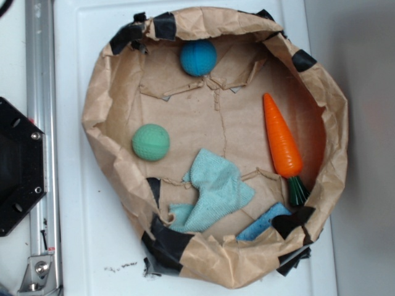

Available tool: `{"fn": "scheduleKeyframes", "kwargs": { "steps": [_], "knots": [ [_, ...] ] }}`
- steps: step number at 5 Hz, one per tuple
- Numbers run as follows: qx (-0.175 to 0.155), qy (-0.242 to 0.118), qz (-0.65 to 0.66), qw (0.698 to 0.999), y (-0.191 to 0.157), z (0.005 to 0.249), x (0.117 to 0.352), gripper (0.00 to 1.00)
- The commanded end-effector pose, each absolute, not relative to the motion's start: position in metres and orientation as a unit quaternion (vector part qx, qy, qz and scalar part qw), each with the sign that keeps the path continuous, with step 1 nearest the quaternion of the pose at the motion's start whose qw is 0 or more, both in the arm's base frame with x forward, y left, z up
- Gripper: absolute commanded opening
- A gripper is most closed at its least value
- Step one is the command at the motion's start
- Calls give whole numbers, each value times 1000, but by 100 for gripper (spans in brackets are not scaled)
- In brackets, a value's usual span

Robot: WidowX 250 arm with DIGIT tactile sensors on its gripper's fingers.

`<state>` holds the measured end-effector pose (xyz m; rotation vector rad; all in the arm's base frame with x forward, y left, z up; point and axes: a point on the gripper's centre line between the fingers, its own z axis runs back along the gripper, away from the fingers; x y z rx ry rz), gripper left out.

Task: Grab the blue cloth.

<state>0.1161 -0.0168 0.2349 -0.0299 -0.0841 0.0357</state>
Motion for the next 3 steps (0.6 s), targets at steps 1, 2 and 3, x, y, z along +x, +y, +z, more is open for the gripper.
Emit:
{"fn": "scheduleKeyframes", "kwargs": {
  "steps": [1, 2, 3],
  "knots": [
    [-15, -42, 18, 999, -17, 235, 116, 100],
    [-26, -82, 79, 993, 31, 187, 153, 100],
    [-89, -48, 70, 992, 37, 169, 197, 100]
  ]
}}
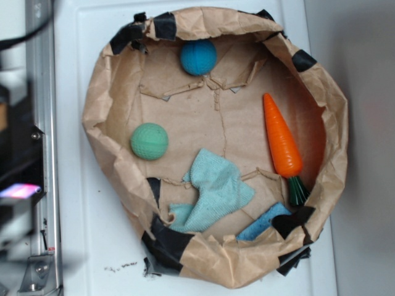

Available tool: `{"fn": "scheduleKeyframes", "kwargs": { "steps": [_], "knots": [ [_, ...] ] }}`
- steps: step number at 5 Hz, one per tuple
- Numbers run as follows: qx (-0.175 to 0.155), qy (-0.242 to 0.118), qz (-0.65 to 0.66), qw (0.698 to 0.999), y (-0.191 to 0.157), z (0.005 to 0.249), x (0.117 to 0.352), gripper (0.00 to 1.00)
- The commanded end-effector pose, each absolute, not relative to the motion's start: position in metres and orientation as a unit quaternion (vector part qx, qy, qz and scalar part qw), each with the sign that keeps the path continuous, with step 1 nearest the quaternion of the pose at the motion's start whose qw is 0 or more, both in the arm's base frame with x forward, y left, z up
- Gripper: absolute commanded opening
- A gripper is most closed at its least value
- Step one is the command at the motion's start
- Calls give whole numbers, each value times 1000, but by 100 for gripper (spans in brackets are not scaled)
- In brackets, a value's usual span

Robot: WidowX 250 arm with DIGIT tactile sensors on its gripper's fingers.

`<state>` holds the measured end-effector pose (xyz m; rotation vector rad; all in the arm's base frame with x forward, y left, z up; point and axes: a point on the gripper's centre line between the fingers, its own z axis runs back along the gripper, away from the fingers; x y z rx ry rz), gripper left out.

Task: Grab the blue cloth.

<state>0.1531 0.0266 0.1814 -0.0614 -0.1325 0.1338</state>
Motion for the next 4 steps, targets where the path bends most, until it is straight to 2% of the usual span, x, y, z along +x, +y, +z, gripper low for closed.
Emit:
{"fn": "scheduleKeyframes", "kwargs": {
  "steps": [1, 2, 3, 4],
  "knots": [
    [-131, -37, 91, 987, 39, 148, 235, 100],
    [-173, 5, 71, 982, 15, 127, 248, 100],
    [-162, 45, 35, 985, -11, 128, 232, 100],
    [-162, 45, 35, 985, -11, 128, 232, 100]
  ]
}}
